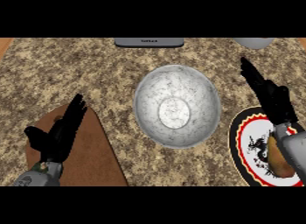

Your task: Pick the sweet potato from the plate and place it in the bowl

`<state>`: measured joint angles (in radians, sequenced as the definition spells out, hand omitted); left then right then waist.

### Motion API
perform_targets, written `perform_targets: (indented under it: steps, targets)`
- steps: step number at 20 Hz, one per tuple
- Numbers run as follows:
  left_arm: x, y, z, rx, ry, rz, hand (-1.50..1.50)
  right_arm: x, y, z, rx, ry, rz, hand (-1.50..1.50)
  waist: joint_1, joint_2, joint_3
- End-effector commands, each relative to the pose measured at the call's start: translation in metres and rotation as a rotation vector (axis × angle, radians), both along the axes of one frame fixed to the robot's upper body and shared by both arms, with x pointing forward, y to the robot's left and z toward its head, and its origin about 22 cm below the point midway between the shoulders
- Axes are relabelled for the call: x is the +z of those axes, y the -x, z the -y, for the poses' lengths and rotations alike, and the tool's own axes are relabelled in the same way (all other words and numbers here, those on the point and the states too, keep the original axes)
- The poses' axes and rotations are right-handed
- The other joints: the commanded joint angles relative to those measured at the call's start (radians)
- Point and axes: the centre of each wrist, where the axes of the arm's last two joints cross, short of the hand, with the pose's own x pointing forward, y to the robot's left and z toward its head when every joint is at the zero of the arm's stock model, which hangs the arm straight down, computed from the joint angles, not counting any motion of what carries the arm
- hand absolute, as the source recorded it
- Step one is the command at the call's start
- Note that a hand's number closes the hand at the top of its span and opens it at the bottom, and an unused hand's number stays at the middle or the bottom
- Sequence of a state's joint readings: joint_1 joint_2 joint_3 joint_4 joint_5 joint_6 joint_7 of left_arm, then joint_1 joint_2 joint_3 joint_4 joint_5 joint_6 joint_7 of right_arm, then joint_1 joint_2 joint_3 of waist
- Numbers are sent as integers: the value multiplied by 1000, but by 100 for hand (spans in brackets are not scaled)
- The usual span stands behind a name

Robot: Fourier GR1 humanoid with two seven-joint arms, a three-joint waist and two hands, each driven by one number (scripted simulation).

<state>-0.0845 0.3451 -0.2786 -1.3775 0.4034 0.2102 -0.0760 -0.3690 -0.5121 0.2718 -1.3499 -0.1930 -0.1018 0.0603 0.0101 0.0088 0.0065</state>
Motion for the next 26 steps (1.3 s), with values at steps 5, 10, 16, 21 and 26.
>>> perform_targets:
  steps: [5,10,16,21,26]
  targets:
    - [34,-20,-13,31,-115,163,0,-34,64,23,617,132,-225,150,-38,-20,-3]
    - [30,-13,9,38,-88,159,0,-17,79,96,340,116,225,-150,-83,-22,2]
    - [40,-18,27,23,-100,165,0,-25,124,148,431,-94,394,-150,-55,-16,-4]
    - [50,-6,16,-9,-102,152,0,29,124,175,367,69,443,-150,-23,-13,-7]
    - [68,-26,31,-16,-116,157,0,74,121,187,299,222,339,-150,-20,-11,-7]
